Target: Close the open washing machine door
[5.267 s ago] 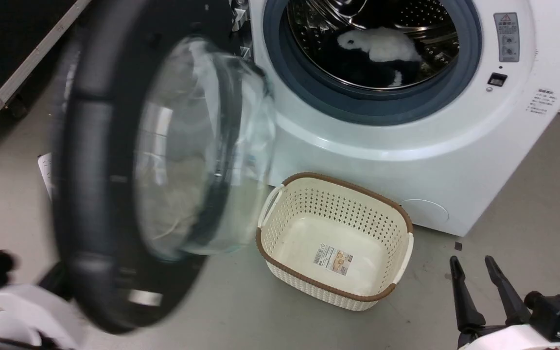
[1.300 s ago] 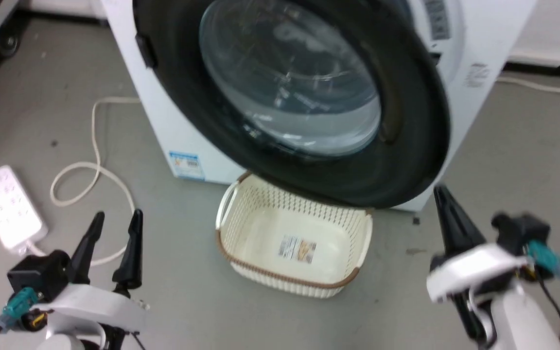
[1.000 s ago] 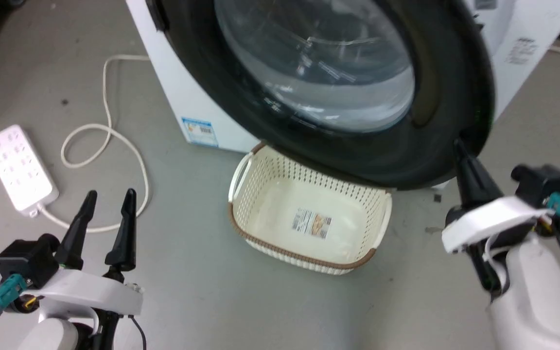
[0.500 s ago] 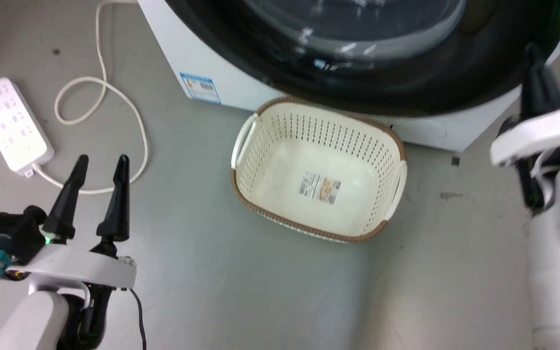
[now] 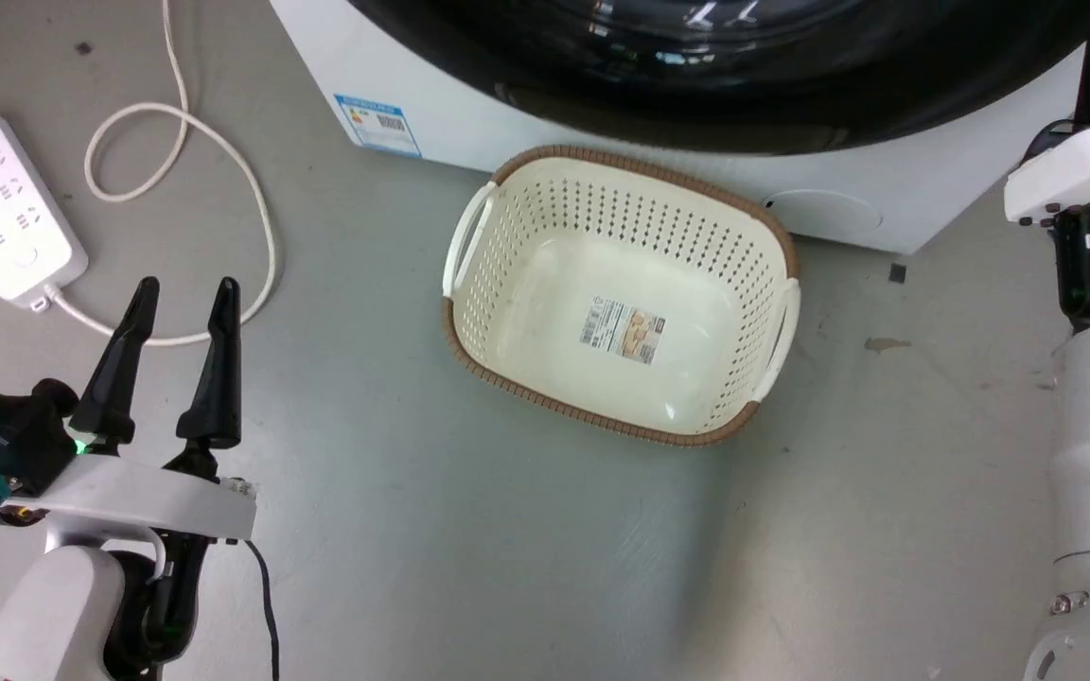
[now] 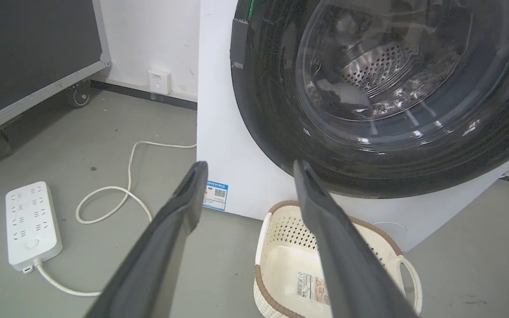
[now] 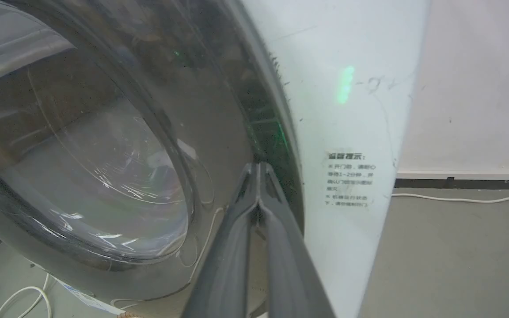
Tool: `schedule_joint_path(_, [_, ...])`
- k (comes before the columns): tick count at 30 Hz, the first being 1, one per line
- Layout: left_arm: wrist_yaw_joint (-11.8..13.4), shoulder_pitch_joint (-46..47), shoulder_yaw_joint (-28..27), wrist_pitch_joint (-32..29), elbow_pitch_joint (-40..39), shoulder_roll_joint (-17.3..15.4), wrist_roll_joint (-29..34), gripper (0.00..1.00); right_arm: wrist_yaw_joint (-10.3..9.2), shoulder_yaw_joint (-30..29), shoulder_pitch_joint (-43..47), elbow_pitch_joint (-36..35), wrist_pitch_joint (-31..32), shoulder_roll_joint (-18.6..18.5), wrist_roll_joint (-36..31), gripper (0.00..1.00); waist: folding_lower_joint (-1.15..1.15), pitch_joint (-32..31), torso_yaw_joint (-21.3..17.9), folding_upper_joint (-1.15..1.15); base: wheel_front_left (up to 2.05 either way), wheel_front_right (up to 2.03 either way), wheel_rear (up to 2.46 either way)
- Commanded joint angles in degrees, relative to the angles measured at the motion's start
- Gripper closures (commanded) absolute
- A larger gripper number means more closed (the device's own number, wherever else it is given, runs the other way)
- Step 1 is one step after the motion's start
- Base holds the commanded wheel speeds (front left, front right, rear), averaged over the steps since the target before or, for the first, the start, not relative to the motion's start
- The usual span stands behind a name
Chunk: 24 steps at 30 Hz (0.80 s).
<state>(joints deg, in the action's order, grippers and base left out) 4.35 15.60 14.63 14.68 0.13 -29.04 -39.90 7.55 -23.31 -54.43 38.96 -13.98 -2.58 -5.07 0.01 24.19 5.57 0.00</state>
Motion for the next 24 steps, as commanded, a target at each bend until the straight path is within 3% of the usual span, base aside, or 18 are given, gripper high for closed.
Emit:
schedule_joint_path(1, [-0.3, 0.8, -0.2, 0.3, 0.2, 0.3, 0.5, 0.0, -0.06, 0.2, -1.2, 0.0, -0.5, -0.3, 0.0, 1.0, -0.01, -0.8, -0.4, 0.0, 0.0, 0.0, 0.0])
schedule_joint_path(7, [-0.2, -0.9, -0.8, 0.3, 1.8, 1.4, 1.4, 0.0, -0.06, 4.2, 4.9, -6.9, -1.0, -0.3, 4.3, 1.0, -0.01, -7.2, -2.7, 0.0, 0.0, 0.0, 0.0])
schedule_joint_path(13, [0.8, -4.3, -0.7, 0.3, 2.3, 2.7, 2.7, 0.0, -0.06, 8.2, 19.5, -17.8, -1.0, -0.3, 8.9, 1.0, -0.01, -14.7, -6.2, 0.0, 0.0, 0.0, 0.0])
schedule_joint_path(24, [3.7, -10.1, 0.0, -0.5, 1.7, 3.0, 3.6, 0.0, -0.06, 15.5, 44.1, -28.8, 0.6, -0.3, 12.7, 1.0, -0.01, -22.9, -10.2, 0.0, 0.0, 0.0, 0.0])
